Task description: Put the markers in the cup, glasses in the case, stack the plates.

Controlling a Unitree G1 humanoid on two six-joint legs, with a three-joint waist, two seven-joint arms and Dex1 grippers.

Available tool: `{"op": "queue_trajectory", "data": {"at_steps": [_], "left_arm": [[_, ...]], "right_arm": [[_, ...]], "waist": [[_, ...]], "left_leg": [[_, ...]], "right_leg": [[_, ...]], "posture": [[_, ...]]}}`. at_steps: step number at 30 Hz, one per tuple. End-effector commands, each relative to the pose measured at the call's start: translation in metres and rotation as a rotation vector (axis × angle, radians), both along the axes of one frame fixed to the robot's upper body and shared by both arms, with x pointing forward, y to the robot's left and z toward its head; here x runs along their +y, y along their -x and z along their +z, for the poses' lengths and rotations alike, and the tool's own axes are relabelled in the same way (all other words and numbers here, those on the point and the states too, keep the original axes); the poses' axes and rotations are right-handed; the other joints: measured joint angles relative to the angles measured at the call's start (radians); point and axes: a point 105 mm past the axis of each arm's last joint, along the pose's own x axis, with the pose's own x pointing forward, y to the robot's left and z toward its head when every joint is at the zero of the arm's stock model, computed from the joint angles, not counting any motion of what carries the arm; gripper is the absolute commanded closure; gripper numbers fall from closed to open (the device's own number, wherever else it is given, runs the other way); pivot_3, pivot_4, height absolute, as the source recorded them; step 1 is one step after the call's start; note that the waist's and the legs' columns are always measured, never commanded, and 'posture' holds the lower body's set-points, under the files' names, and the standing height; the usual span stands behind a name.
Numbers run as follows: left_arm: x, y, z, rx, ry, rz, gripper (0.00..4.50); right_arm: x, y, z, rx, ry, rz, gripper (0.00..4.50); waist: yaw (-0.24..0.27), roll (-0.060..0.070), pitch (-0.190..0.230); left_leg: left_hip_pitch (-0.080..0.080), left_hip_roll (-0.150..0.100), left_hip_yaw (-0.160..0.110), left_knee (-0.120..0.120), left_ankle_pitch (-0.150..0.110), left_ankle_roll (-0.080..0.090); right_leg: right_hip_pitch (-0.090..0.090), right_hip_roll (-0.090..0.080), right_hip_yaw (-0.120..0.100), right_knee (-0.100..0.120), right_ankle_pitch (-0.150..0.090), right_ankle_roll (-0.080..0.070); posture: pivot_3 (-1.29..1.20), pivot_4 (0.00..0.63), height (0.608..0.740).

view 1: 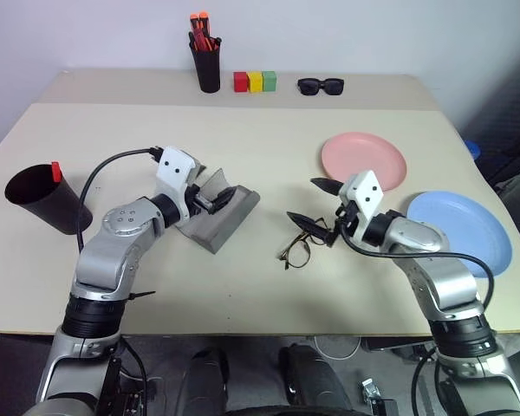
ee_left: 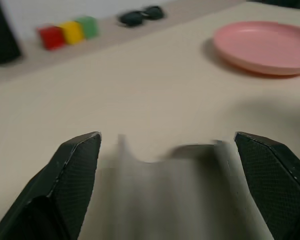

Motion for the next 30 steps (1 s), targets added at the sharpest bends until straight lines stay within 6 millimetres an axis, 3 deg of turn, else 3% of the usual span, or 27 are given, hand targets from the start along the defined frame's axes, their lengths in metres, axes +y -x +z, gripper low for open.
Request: {"op": "queue_trajectory", "data": {"at_steps": [1, 10, 13, 19, 20, 23, 30], "left_arm": [[-0.011, 0.016, 0.003, 0.080, 0.039, -0.099, 0.14], [-0.014, 0.029, -0.037, 0.309, -0.028, -0.124, 0.14], [-0.014, 0.026, -0.048, 0.340, -0.052, -0.109, 1.01], [-0.017, 0.021, -0.050, 0.326, -0.054, -0.129, 4.18], [-0.017, 0.021, -0.049, 0.320, -0.058, -0.137, 4.46], [-0.018, 0.020, -0.048, 0.257, -0.147, -0.204, 4.46], [-0.011, 0.031, -0.047, 0.070, -0.498, -0.668, 4.46]], "right_arm": [[-0.010, 0.007, 0.014, -0.071, 0.028, -0.019, 0.00], [-0.022, 0.042, 0.000, -0.009, 0.155, 0.050, 0.00], [-0.023, 0.046, -0.006, -0.001, 0.169, 0.043, 0.00], [-0.022, 0.051, -0.009, 0.007, 0.164, 0.027, 0.00], [-0.022, 0.052, -0.010, 0.009, 0.163, 0.026, 0.00], [-0.022, 0.053, -0.011, 0.013, 0.161, 0.021, 0.00], [-0.013, 0.051, -0.012, 0.015, 0.145, 0.037, 0.00]], "waist": [[0.003, 0.000, 0.000], [0.011, 0.000, 0.000], [0.011, 0.000, 0.000], [0.012, 0.000, 0.000], [0.012, 0.000, 0.000], [0.012, 0.000, 0.000], [0.014, 0.000, 0.000]], "left_leg": [[0.000, 0.000, 0.000, 0.000, 0.000, 0.000], [0.000, -0.001, -0.001, 0.001, 0.000, 0.000], [0.000, -0.001, -0.001, 0.001, 0.000, 0.000], [0.000, -0.001, -0.002, 0.001, 0.000, 0.000], [0.000, -0.001, -0.002, 0.001, 0.000, 0.000], [0.000, -0.001, -0.002, 0.001, 0.000, 0.000], [0.000, -0.001, -0.001, 0.001, 0.000, 0.000]], "right_leg": [[0.000, 0.000, 0.000, 0.000, 0.000, 0.000], [0.001, 0.000, 0.000, -0.001, 0.000, 0.000], [0.001, 0.000, 0.000, -0.001, -0.001, -0.002], [0.001, 0.000, 0.000, -0.001, -0.002, -0.002], [0.001, 0.000, 0.000, -0.001, -0.002, -0.002], [0.001, 0.000, 0.000, -0.001, -0.002, -0.003], [0.001, 0.000, 0.001, -0.002, -0.003, -0.005]], "posture": [[0.00, 0.150, 0.722], [0.00, 0.150, 0.722], [0.00, 0.150, 0.722], [0.00, 0.150, 0.722], [0.00, 0.150, 0.722], [0.00, 0.150, 0.722], [0.00, 0.150, 0.722]]}}
